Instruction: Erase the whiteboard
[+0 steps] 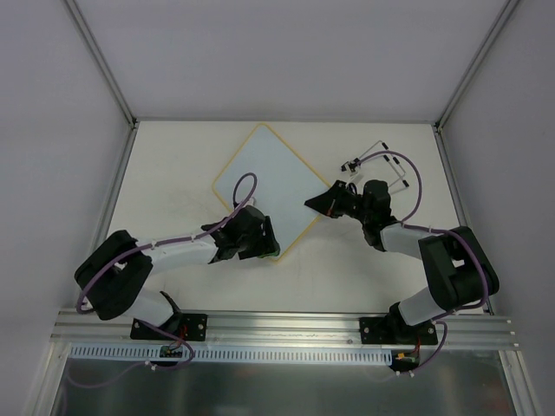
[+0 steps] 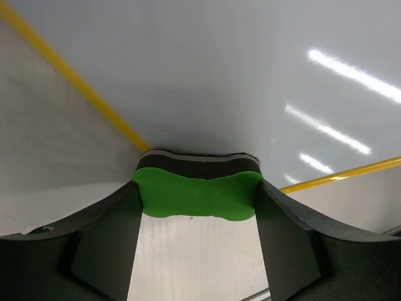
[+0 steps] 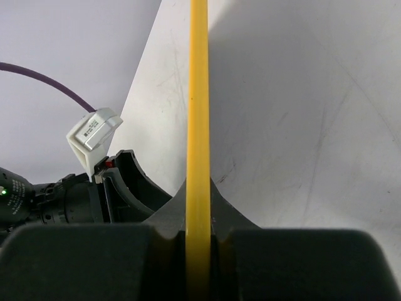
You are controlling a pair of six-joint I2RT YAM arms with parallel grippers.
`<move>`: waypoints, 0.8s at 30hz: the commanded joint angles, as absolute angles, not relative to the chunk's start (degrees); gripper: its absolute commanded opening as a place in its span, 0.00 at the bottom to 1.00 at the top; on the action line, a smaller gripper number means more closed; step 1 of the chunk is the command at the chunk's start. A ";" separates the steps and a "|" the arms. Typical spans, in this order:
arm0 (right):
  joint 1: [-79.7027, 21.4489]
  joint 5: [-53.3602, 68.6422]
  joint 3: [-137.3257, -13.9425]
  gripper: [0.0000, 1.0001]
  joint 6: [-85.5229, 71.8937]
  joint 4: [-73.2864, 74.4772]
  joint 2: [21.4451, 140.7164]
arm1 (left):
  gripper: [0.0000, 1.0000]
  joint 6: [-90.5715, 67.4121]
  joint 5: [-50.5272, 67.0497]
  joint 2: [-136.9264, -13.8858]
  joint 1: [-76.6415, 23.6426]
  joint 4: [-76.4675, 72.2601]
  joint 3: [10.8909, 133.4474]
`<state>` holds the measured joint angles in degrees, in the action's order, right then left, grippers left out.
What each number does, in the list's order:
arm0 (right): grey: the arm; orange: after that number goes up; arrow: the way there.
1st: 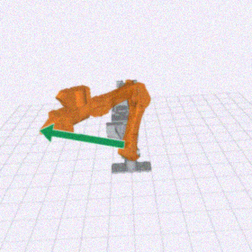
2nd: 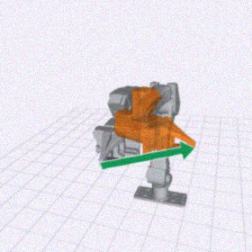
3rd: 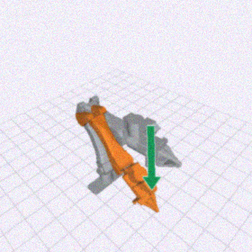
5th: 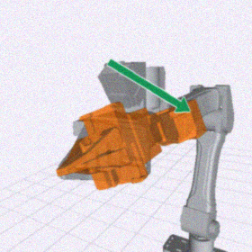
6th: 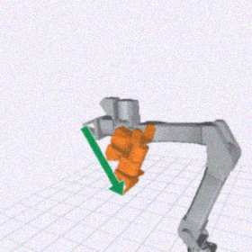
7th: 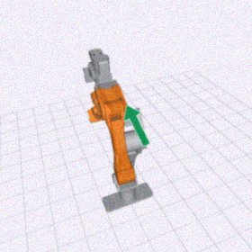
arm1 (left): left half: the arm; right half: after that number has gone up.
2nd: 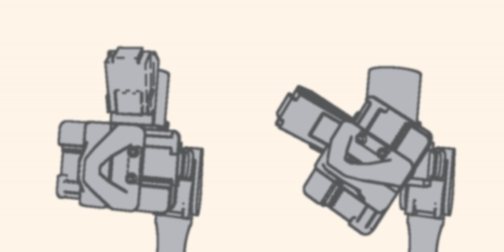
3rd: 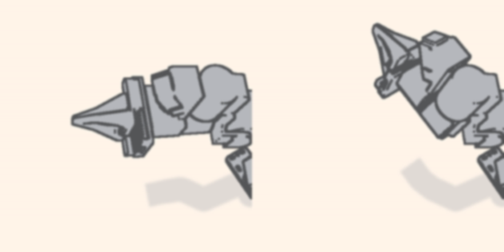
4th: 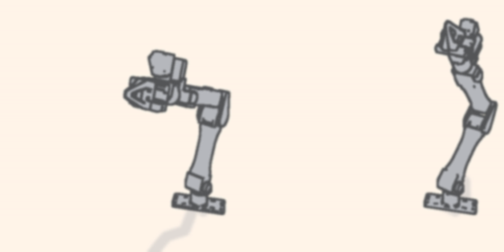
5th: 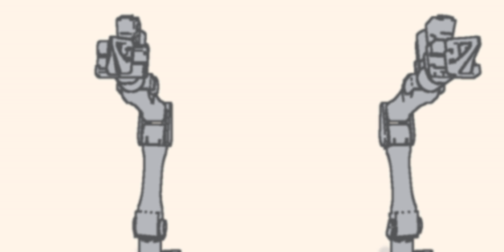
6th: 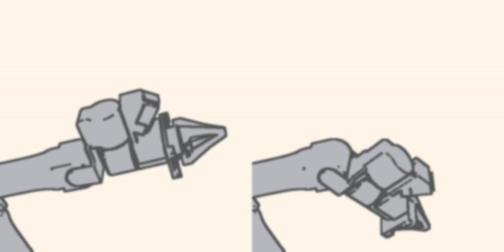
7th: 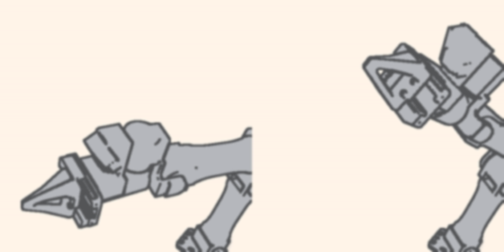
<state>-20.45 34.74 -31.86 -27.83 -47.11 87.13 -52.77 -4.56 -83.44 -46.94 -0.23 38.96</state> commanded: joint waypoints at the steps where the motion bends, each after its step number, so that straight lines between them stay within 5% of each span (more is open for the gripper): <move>1: -21.36 33.75 -33.05 0.00 -19.43 -48.96 87.54 | 0.00 -49.40 -8.34 -80.09 -47.03 9.39 36.48; 12: -19.34 34.71 -35.24 0.00 -19.69 -48.96 87.01 | 0.00 -43.95 -10.81 -67.67 -24.89 15.20 34.36; 20: -18.72 35.16 -35.33 0.00 -19.86 -48.87 86.49 | 0.00 -34.38 -16.44 -78.47 -15.30 20.04 46.13; 24: -18.63 35.16 -35.07 0.00 -19.78 -48.87 86.13 | 0.08 -31.03 -16.52 -85.07 -12.23 21.53 50.97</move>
<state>-19.25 36.32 -33.21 -26.55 -45.63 87.13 -36.42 -14.22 -81.78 -13.98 17.98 47.40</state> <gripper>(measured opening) 0.055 0.653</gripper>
